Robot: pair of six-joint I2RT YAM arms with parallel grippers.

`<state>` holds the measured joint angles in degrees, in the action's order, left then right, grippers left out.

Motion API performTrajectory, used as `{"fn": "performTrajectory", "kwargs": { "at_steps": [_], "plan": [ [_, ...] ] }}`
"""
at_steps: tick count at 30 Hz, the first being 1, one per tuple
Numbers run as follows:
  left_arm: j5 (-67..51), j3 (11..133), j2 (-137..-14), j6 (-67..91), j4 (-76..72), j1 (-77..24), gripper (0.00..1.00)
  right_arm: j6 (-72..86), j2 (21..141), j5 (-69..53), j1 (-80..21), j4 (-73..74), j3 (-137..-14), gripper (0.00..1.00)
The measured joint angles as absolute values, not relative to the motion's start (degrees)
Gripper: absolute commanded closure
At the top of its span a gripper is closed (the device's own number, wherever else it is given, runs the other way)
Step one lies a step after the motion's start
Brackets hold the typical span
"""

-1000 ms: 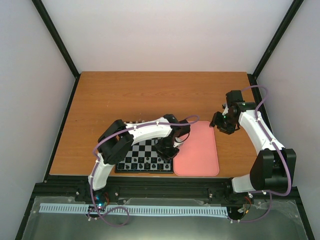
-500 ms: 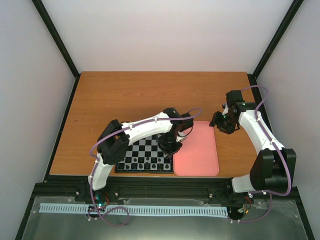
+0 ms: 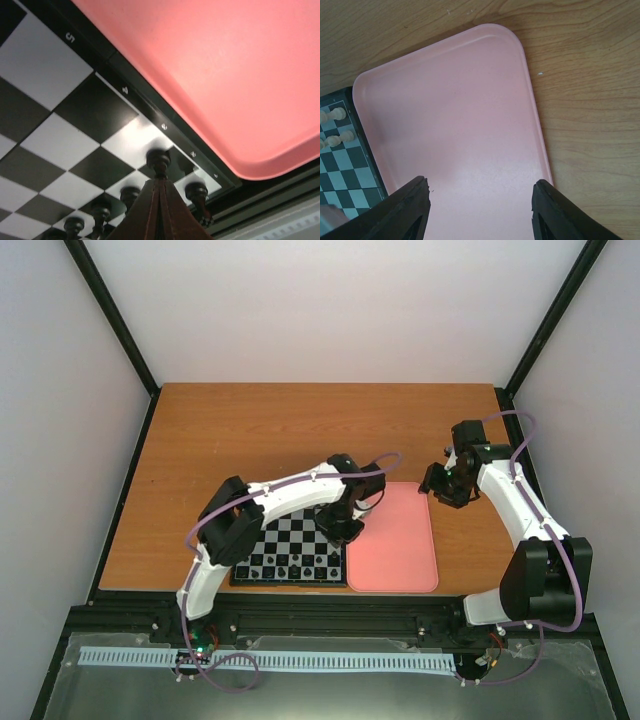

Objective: Set up the chess pieces on the board
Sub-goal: Place the chess piece on the chessboard, then adjust the chess piece on the chessboard.

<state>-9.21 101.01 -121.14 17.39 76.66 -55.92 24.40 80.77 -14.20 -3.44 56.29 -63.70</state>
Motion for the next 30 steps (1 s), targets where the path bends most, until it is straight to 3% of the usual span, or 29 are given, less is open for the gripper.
{"fn": "performTrajectory", "kwargs": {
  "at_steps": [30],
  "plan": [
    [-10.0, 97.6, -124.5, 17.9, 71.5, -54.6, 0.99, 24.4, 80.9, -15.2, -3.4, 55.9, -63.7, 0.44]
  ]
}}
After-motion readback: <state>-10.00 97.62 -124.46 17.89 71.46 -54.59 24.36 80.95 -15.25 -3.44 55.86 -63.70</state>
